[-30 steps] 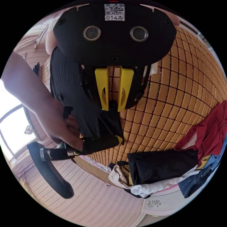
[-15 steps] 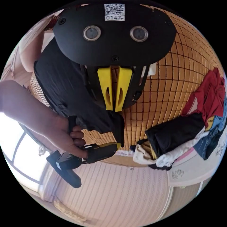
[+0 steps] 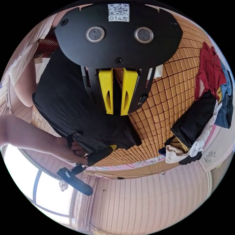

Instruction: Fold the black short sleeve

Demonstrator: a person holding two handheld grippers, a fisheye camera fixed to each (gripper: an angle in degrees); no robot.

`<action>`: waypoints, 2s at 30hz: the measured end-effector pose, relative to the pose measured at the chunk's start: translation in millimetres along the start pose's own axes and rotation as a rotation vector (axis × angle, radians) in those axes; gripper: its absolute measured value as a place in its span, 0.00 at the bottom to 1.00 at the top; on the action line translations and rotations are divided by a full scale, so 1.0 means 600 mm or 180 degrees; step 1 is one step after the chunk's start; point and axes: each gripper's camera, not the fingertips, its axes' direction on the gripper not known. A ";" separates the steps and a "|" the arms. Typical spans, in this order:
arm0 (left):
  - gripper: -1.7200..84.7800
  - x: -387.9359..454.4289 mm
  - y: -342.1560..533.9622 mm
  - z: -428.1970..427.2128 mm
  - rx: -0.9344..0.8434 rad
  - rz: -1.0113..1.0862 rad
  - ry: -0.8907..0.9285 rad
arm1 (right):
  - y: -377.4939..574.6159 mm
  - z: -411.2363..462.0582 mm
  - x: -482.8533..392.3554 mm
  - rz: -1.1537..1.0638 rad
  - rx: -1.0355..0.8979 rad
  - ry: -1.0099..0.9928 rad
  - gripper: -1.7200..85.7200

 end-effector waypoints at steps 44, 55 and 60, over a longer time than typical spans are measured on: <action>0.11 0.441 -0.608 0.418 -0.0650 0.0955 0.0952 | 0.626 -0.262 0.368 0.1885 0.0710 0.0514 0.09; 0.02 0.458 -0.638 0.520 -0.1152 0.1065 0.0759 | 0.685 -0.293 0.396 0.1725 0.0761 0.0438 0.04; 0.01 0.342 -0.615 0.404 -0.0470 0.0689 0.1069 | 0.706 -0.328 0.372 0.1423 0.1085 0.0609 0.04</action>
